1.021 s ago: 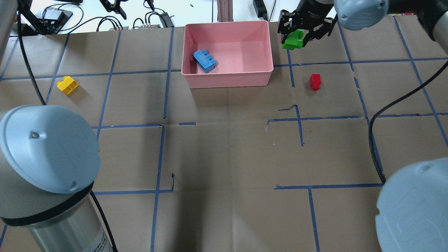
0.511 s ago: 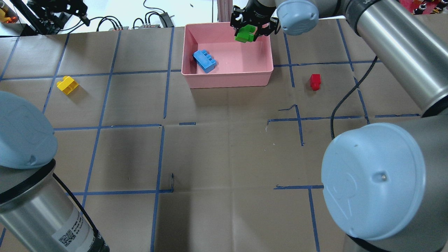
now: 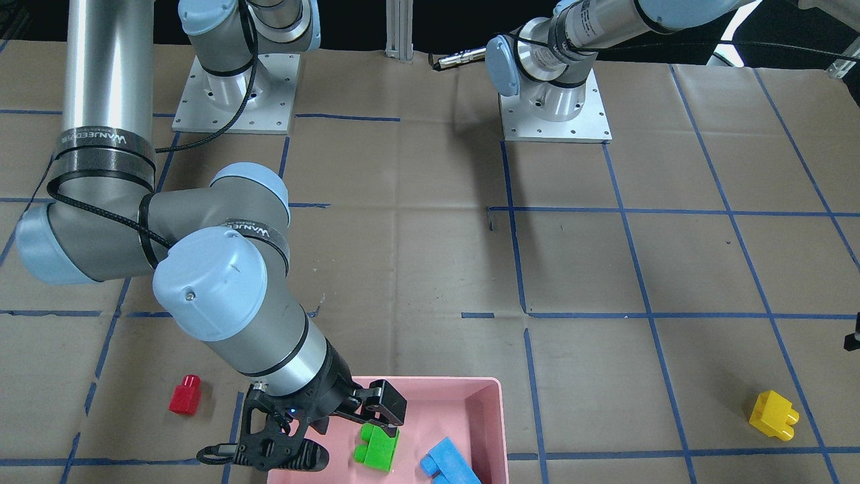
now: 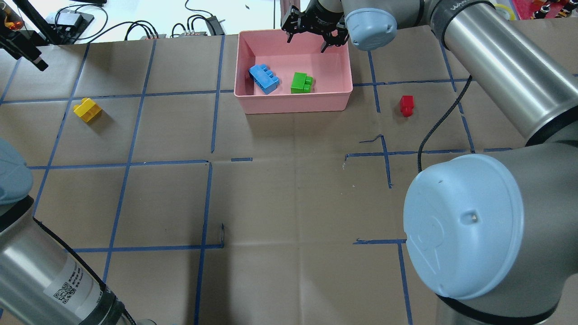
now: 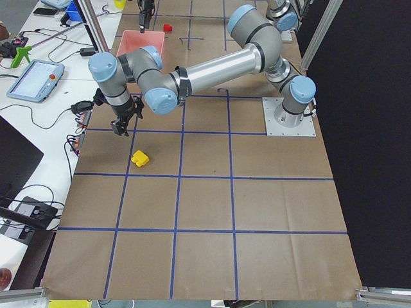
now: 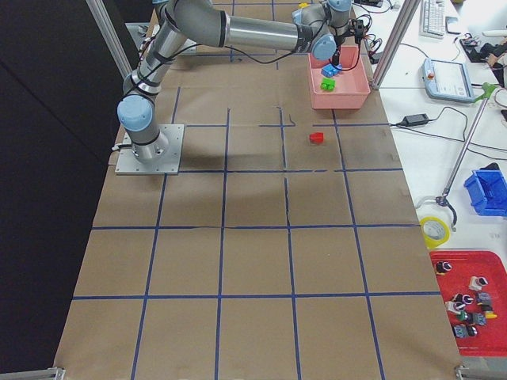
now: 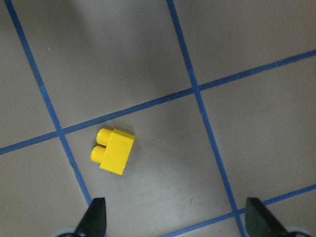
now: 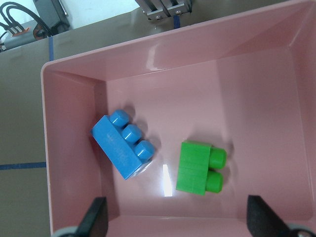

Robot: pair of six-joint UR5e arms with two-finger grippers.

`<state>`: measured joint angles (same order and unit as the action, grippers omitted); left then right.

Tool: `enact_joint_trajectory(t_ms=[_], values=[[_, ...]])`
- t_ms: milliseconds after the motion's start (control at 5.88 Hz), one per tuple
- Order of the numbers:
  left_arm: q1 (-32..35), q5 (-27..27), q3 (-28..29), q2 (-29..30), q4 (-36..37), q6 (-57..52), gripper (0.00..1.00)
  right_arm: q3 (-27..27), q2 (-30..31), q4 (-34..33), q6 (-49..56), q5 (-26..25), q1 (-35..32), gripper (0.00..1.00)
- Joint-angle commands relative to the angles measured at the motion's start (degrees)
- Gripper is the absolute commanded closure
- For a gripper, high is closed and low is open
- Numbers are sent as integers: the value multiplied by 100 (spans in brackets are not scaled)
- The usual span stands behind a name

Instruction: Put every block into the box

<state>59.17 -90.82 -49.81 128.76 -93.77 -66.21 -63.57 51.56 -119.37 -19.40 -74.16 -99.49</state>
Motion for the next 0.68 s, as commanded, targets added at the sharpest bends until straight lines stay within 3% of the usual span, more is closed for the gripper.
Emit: enact_joint_trajectory(t_ms=[0,170,340,511], values=[[-82,29,-142,113,147,-843,0,-85,134,132,425,-211,61,0],[-29,203,-491,140,488,-67,0,-164,483,882,1186,-883,314,0],[102,231,-965,166,1300,132,1,-191,861,2012,1976,-1116,786,0],[155,231,-1387,236,2022,108,1,-252,978,2362,2210,-1440,1157,1]])
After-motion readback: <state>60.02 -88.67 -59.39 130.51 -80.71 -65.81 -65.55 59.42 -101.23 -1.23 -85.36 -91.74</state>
